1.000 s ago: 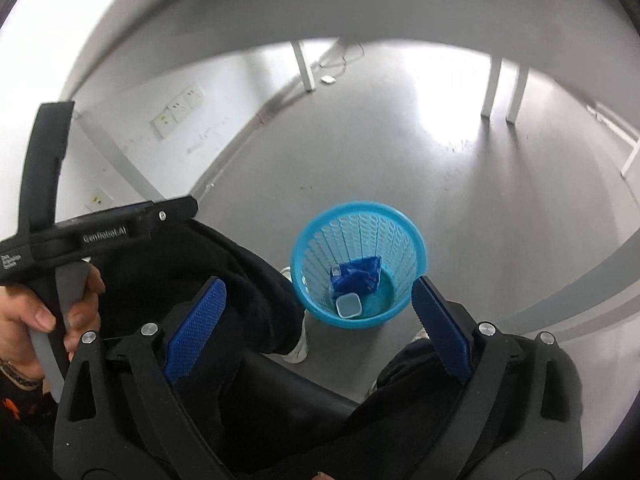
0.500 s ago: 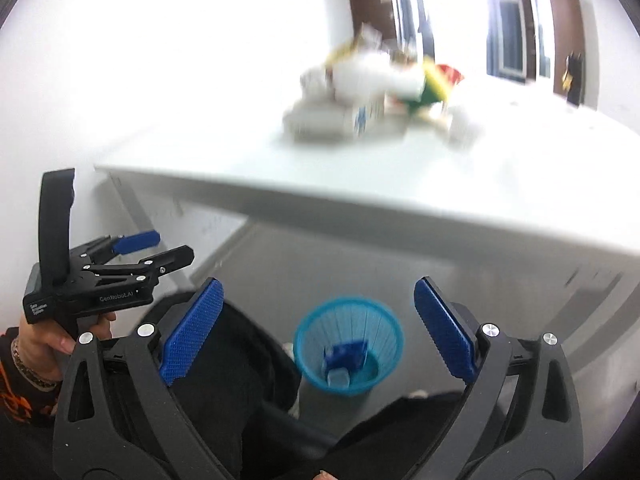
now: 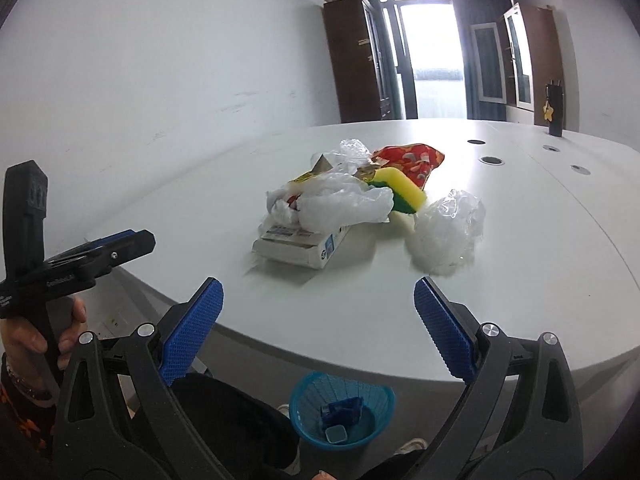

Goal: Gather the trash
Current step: 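Raise both grippers back toward the trash pile on the table, then grasp the gold wrapper with the left gripper while the right gripper grasps the clear plastic bag, then carry the wrapper and clear bag down over the blue wastebasket, then open the right gripper over the basket while the left gripper releases the wrapper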

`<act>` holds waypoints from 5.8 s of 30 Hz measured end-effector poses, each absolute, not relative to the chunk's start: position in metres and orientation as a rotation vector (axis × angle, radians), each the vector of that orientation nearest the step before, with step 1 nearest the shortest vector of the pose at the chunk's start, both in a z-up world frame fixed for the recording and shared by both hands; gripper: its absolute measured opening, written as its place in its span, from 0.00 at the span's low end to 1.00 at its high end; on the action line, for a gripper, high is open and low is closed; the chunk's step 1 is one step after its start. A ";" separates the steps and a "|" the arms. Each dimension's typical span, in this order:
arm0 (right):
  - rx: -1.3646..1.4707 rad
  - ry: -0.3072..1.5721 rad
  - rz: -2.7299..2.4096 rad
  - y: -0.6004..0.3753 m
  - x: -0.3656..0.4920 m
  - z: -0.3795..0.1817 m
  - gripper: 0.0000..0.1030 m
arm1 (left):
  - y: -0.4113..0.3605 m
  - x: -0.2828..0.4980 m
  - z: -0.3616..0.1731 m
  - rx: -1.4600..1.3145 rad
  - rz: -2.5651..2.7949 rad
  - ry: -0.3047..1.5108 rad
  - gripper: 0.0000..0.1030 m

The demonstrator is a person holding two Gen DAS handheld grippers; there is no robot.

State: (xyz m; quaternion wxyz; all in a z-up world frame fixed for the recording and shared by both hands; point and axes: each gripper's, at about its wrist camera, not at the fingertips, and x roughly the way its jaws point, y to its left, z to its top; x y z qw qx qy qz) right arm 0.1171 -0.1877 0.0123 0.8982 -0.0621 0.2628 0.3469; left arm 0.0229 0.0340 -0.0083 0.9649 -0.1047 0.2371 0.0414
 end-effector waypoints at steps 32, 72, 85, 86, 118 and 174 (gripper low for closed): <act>-0.125 0.640 0.524 -0.214 0.261 -0.009 0.80 | -0.024 0.168 0.012 -0.030 -0.060 0.578 0.76; -0.144 0.541 0.552 -0.211 0.197 0.029 0.02 | 0.032 0.043 0.102 -0.214 0.055 0.284 0.00; -0.177 0.499 0.611 -0.208 0.113 0.038 0.02 | 0.018 -0.039 0.113 -0.249 0.021 0.247 0.00; -0.181 0.494 0.616 -0.207 0.107 0.040 0.02 | 0.018 -0.044 0.112 -0.249 0.018 0.250 0.00; -0.312 0.773 0.725 -0.208 0.023 -0.091 0.02 | 0.006 -0.061 -0.078 -0.370 -0.067 0.620 0.00; -0.379 1.441 0.446 -0.120 0.218 -0.413 0.02 | 0.057 0.179 -0.389 -0.641 0.254 1.336 0.00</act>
